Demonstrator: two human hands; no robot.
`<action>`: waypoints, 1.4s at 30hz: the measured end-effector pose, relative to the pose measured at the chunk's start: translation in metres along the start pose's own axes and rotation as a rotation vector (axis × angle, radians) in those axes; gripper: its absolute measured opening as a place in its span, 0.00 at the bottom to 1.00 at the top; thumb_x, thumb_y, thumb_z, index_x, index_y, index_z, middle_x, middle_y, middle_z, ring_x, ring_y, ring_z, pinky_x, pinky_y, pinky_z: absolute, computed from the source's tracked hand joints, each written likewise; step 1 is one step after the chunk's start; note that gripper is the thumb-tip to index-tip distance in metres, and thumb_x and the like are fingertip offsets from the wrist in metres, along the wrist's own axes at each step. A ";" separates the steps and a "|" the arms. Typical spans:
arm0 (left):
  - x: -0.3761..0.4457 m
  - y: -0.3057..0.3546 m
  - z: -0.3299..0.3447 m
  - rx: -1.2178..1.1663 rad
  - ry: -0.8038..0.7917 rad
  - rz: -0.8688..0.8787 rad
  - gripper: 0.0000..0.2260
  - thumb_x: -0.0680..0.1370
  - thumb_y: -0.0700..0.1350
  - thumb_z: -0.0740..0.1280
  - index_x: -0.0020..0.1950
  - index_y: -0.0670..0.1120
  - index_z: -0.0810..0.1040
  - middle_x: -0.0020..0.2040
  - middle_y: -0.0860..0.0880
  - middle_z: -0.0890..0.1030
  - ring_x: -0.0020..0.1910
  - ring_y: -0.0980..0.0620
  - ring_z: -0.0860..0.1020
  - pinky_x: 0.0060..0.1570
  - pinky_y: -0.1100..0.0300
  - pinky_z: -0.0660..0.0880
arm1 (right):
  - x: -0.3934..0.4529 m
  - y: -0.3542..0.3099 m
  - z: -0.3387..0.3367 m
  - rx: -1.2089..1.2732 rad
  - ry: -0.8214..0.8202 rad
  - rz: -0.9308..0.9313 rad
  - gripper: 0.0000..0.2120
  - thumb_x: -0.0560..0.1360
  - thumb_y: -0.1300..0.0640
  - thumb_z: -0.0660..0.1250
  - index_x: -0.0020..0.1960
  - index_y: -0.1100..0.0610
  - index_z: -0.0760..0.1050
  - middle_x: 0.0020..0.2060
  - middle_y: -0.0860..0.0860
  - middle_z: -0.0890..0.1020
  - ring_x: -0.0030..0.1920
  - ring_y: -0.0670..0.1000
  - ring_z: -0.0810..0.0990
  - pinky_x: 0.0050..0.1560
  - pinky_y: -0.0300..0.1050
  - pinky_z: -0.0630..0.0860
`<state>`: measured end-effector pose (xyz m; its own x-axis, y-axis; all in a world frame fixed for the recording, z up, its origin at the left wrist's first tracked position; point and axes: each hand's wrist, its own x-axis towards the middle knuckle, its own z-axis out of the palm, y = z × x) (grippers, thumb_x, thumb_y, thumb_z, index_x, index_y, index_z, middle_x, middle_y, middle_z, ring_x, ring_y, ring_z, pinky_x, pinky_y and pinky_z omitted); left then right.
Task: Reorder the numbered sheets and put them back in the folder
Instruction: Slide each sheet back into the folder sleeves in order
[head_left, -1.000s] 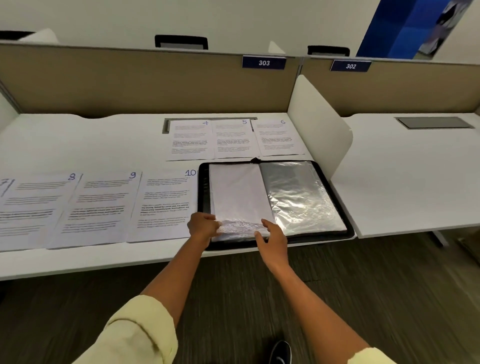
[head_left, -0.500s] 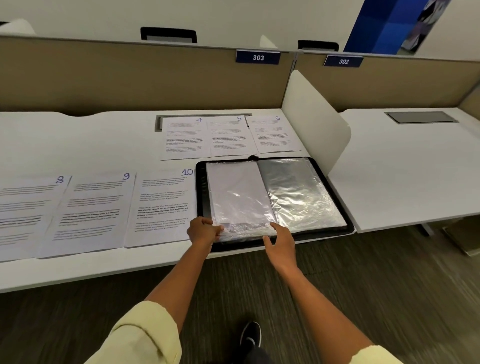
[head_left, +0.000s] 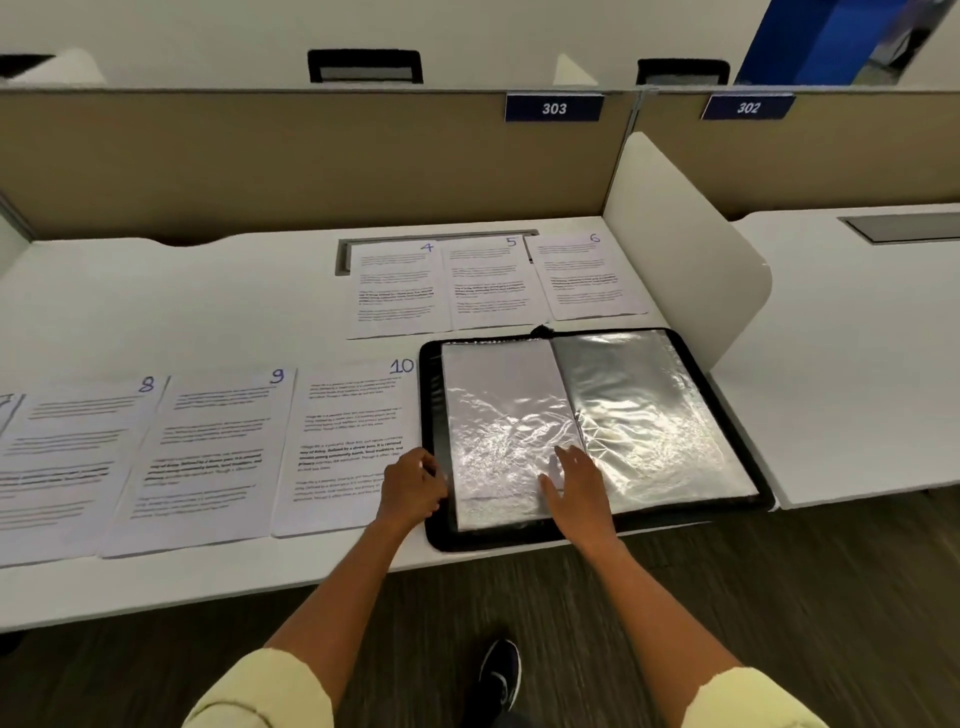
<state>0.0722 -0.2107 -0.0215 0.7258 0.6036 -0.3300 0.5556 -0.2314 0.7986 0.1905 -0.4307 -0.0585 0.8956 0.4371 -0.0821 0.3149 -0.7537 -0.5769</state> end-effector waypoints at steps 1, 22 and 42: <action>0.006 0.000 0.002 0.092 0.083 0.101 0.03 0.77 0.41 0.69 0.47 0.43 0.76 0.37 0.46 0.81 0.35 0.47 0.80 0.36 0.55 0.78 | 0.004 0.001 0.003 -0.047 0.011 -0.016 0.24 0.81 0.49 0.64 0.74 0.57 0.69 0.74 0.57 0.70 0.75 0.58 0.66 0.75 0.56 0.62; 0.087 -0.018 -0.011 0.554 0.117 0.539 0.26 0.81 0.59 0.51 0.74 0.47 0.68 0.79 0.48 0.60 0.79 0.48 0.52 0.77 0.44 0.51 | 0.126 -0.058 0.033 -0.168 0.172 -0.203 0.30 0.77 0.37 0.55 0.72 0.52 0.73 0.69 0.56 0.75 0.68 0.58 0.74 0.65 0.60 0.72; 0.322 -0.018 -0.146 0.641 0.111 0.363 0.39 0.75 0.70 0.40 0.81 0.50 0.47 0.81 0.49 0.40 0.80 0.47 0.40 0.75 0.42 0.38 | 0.265 -0.183 0.085 -0.331 -0.007 -0.175 0.40 0.74 0.24 0.40 0.81 0.42 0.44 0.82 0.51 0.46 0.81 0.59 0.49 0.76 0.66 0.46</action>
<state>0.2364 0.0995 -0.0689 0.8824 0.4699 -0.0216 0.4409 -0.8102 0.3862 0.3435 -0.1352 -0.0442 0.8175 0.5759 -0.0121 0.5486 -0.7848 -0.2885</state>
